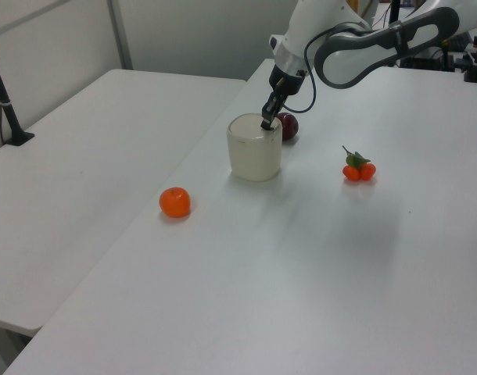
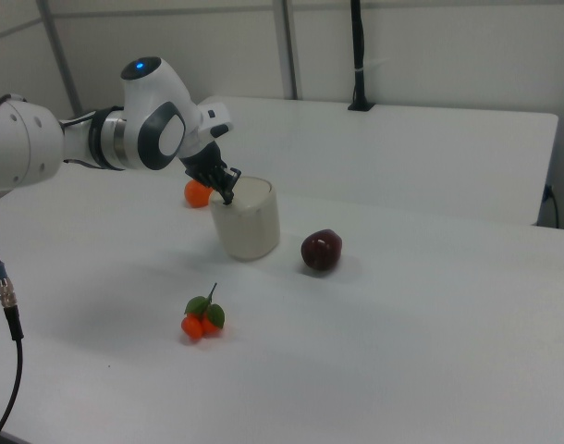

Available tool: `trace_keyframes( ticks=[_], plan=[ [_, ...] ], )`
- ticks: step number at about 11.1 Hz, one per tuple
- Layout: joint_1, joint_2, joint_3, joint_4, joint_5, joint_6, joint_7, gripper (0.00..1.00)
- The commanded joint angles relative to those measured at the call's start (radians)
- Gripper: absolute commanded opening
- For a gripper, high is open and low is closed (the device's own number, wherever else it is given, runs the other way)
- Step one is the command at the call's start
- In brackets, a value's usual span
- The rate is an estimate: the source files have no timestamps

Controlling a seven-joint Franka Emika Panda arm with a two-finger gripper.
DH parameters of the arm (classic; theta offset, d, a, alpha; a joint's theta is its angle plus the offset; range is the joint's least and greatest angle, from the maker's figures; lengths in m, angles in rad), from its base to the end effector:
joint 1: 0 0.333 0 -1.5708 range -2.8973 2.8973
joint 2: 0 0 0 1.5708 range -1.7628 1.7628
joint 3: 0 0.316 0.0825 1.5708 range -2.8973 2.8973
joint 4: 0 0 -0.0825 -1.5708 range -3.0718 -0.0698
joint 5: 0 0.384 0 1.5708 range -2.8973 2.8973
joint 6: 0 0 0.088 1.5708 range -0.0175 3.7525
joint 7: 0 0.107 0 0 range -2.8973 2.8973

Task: Close garbage bin
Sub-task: 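Press the lid flat onto the bin rim with the gripper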

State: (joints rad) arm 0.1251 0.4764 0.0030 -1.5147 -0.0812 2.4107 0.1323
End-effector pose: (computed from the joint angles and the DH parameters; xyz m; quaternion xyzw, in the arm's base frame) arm 0.7206 0.0920 0.4328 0.9773 0.0216 0.2105 0.0049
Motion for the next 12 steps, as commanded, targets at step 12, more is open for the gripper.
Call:
trace_keyframes(
  ticks=[12],
  plan=[
    [0.008,-0.112,-0.006,0.001,0.0,-0.181,0.017,0.0]
  ],
)
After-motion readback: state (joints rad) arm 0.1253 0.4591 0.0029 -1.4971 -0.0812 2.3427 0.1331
